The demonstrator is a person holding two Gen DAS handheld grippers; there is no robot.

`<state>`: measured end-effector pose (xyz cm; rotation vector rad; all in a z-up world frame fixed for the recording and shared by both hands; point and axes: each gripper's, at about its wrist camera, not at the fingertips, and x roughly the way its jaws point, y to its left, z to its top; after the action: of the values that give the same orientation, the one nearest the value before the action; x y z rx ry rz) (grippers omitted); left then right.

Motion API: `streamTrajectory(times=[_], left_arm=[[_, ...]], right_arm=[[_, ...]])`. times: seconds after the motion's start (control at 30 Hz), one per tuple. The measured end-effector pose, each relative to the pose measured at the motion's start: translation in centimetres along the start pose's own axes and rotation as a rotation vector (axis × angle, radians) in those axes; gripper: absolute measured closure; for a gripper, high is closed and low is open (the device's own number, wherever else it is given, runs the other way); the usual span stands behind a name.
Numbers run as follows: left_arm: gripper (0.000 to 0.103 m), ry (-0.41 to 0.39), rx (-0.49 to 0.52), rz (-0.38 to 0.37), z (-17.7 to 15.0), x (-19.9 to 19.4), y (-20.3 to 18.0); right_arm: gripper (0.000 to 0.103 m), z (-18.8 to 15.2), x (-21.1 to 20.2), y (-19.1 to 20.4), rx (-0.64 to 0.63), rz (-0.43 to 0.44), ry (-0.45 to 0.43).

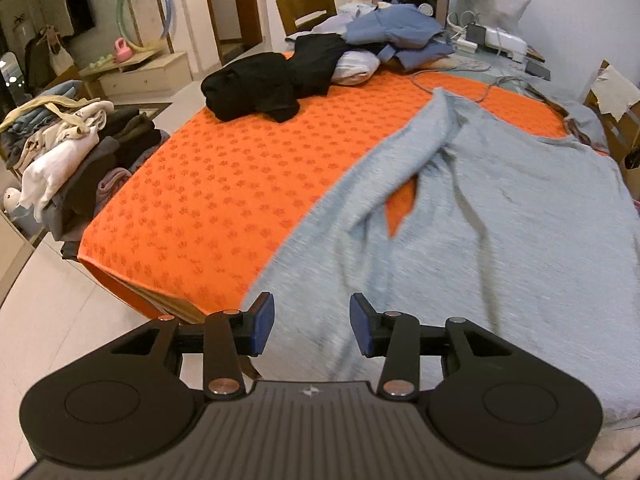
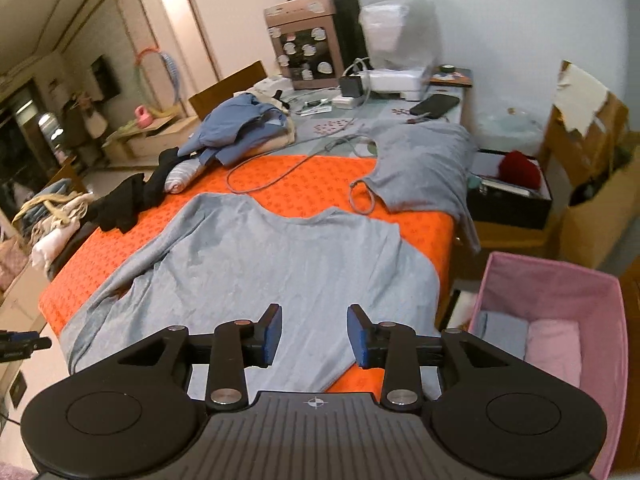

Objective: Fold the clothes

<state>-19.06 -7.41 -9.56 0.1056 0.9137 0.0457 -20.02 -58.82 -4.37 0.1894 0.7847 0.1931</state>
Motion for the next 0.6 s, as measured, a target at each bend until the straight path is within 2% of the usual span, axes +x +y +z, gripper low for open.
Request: streamTrajectory(times=[0.1,0.27,0.37,0.47,0.6], left_arm=[[0.056,0.023,0.039,0.022,0.7,1.3,1.1],[0.056,0.038,0.119,-0.014,1.8,3.4,2.6],[0.056,0.027,0.161,-0.091,2.7,4.2,3.1],[0.056,0.022,0.251,-0.196,3.5,5.4,3.5],[0.056,-0.004,0.437,-0.327,4.2,7.4,4.1]], right_arm=[[0.063,-0.9,-0.4,1.6,-0.002,0.002,-0.020],[0.063,-1.8,-0.3,4.5,0.009,0.001,-0.047],[0.063,-2.3,-0.1,6.6,0.042,-0.024,-0.055],[0.063,-3.2,0.2,9.1,0.102,-0.065,-0.072],[0.063,-4.6,0.3,12.7,0.212,-0.157,-0.106]])
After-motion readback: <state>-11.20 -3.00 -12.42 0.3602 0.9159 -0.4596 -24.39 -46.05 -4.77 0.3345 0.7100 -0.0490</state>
